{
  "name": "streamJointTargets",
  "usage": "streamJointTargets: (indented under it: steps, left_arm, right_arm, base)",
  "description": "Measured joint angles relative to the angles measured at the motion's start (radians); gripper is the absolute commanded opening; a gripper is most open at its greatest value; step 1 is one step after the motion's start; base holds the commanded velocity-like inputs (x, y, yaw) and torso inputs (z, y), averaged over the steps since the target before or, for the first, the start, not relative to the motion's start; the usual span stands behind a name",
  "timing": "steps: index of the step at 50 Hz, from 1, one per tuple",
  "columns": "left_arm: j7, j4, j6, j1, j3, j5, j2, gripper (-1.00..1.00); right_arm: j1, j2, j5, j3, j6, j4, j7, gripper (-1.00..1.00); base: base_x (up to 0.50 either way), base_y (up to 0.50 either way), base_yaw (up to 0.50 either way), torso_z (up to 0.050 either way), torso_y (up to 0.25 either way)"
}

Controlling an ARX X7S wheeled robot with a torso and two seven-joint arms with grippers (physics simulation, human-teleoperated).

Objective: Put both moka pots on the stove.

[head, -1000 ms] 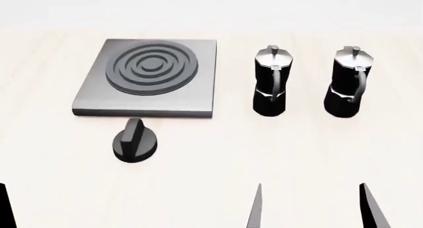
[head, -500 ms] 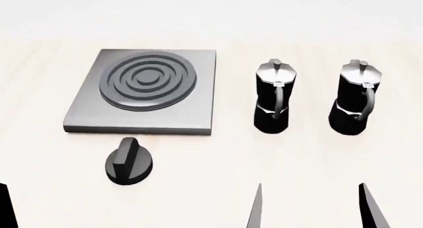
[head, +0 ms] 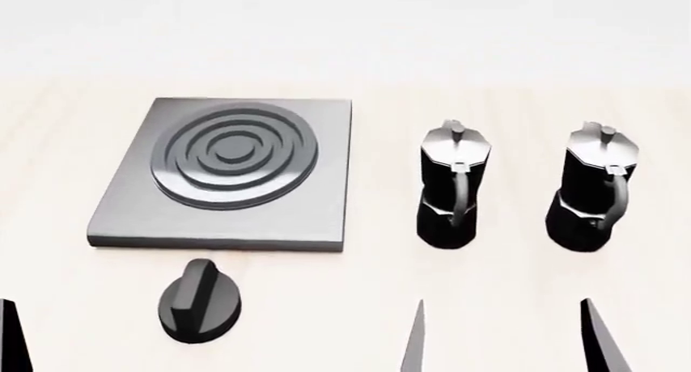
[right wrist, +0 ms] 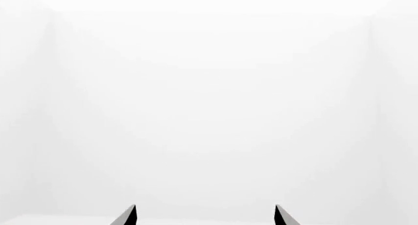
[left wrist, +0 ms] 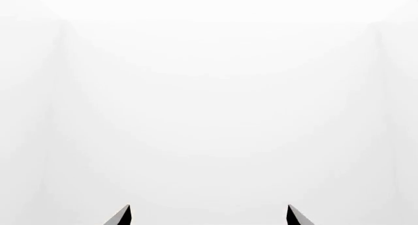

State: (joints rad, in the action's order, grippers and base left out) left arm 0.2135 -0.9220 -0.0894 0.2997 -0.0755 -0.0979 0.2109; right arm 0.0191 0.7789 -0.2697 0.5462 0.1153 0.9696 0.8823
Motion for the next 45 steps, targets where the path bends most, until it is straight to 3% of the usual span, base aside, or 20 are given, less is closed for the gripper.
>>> streamJointTargets:
  steps: [29,45]
  left_arm:
    - [0.022,0.011,0.010,-0.002,-0.014,-0.002,0.020,1.00]
    - [0.033,0.017,0.014,-0.004,-0.022,-0.001,0.030,1.00]
  right_arm:
    - [-0.005,0.000,0.002,0.009,0.000,-0.008,0.004,1.00]
    - [0.006,0.004,-0.026,0.005,-0.063,-0.032,-0.013,1.00]
  base:
    - [0.17,0.00,0.00,0.000,0.001]
    - [0.00,0.01,0.00,0.000,0.000]
